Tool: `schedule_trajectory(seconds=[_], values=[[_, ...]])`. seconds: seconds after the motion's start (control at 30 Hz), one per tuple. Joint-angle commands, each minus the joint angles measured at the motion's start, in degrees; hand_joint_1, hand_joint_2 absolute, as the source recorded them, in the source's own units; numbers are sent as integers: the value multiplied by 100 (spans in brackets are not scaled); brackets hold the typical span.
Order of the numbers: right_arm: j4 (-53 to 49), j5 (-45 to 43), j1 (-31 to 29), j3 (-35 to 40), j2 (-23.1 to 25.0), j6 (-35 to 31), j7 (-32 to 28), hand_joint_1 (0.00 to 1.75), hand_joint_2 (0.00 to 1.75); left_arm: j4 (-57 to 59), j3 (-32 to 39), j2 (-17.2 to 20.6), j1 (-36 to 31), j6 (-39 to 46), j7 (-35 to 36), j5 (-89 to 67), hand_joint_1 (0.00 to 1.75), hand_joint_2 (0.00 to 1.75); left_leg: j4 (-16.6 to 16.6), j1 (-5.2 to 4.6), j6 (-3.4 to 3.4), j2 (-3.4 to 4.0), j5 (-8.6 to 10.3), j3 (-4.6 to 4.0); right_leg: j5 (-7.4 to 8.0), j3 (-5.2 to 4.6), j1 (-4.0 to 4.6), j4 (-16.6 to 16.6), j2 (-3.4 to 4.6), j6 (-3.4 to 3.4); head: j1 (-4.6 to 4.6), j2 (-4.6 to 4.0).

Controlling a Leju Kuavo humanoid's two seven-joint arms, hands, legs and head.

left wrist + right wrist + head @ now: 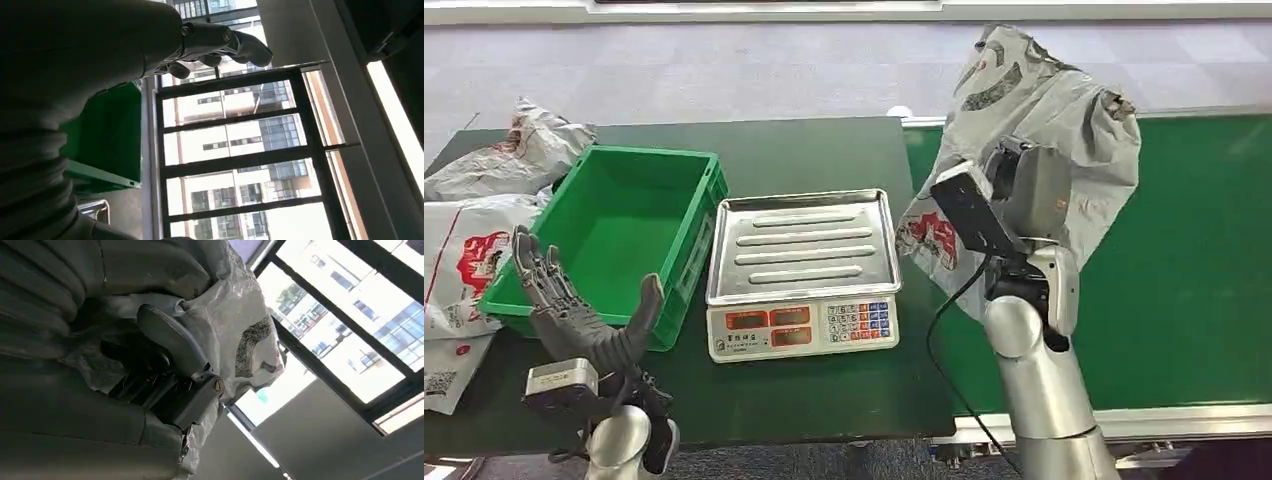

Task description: Moved the parcel from conveyor to table for the left to box.

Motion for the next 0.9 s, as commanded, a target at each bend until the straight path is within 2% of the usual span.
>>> schedule_trajectory(seconds=[0.03, 0.07, 0.2, 0.23, 0.3, 0.37, 0.5, 0.63, 0.7, 0.73, 0.9], values=[[818, -454, -514, 557, -13, 385, -387, 175, 175, 447, -108, 96, -259, -47, -18, 98, 0, 175, -6, 2, 1, 3, -5, 15, 0, 12, 0, -7, 22, -5, 0, 0], [1129, -714, -686, 744, 97, 659, -611, 175, 175, 558, -144, 85, -338, -70, -43, 144, 0, 175, -9, 3, 0, 10, -6, 21, 1, 15, 0, -10, 37, -8, 0, 0], [2535, -905, -1473, 1473, 683, 553, -858, 175, 175, 773, -253, 80, -554, 71, -83, 309, 0, 175, -4, 1, -3, 38, -5, 15, 8, -1, -2, -1, 57, -10, 0, 0], [2686, -908, -1554, 1593, 772, 530, -828, 175, 175, 794, -268, 90, -569, 78, -83, 326, 0, 175, -5, 2, -6, 62, -6, 18, 14, -8, -1, 2, 86, -15, 0, 0], [2924, -924, -1616, 1717, 886, 459, -793, 175, 175, 815, -291, 106, -583, 76, -83, 359, 0, 175, -12, 7, -10, 55, -2, 25, 15, -1, 6, -4, 89, -22, 0, 0], [3130, -989, -1638, 1785, 910, 410, -860, 175, 175, 836, -325, 118, -589, 82, -83, 373, 0, 175, -8, 6, -20, 20, 9, 14, 7, -1, 9, -2, 39, -15, 0, 0], [3660, -1113, -1734, 1943, 1021, 334, -1249, 175, 175, 819, -407, 129, -528, 69, -83, 423, 0, 175, -13, 16, -24, 8, 12, 20, 4, 10, 19, -10, 35, -18, 0, 0], [3698, -1279, -1768, 2096, 1032, 318, -1411, 175, 175, 864, -416, 128, -564, 49, -83, 448, 0, 175, -11, 14, -23, 8, 12, 16, 4, 7, 16, -6, 37, -17, 0, 0], [3616, -1445, -1777, 2272, 1032, 283, -1634, 175, 175, 945, -419, 127, -639, -1, -83, 487, 0, 175, -32, 24, -22, -2, 13, 42, 9, 36, 24, -34, 52, -25, 0, 0], [3584, -1469, -1777, 2320, 1032, 273, -1645, 175, 175, 971, -418, 122, -661, -9, -83, 490, 0, 175, -7, 15, -24, -1, 13, 8, 2, 3, 16, -2, 25, -17, 0, 0], [3446, -1515, -1778, 2454, 1032, 135, -1586, 175, 175, 1056, -415, 109, -739, -37, -83, 489, 0, 175, -6, 15, -25, -5, 15, 3, 3, -2, 17, -2, 18, -17, 0, 0]])
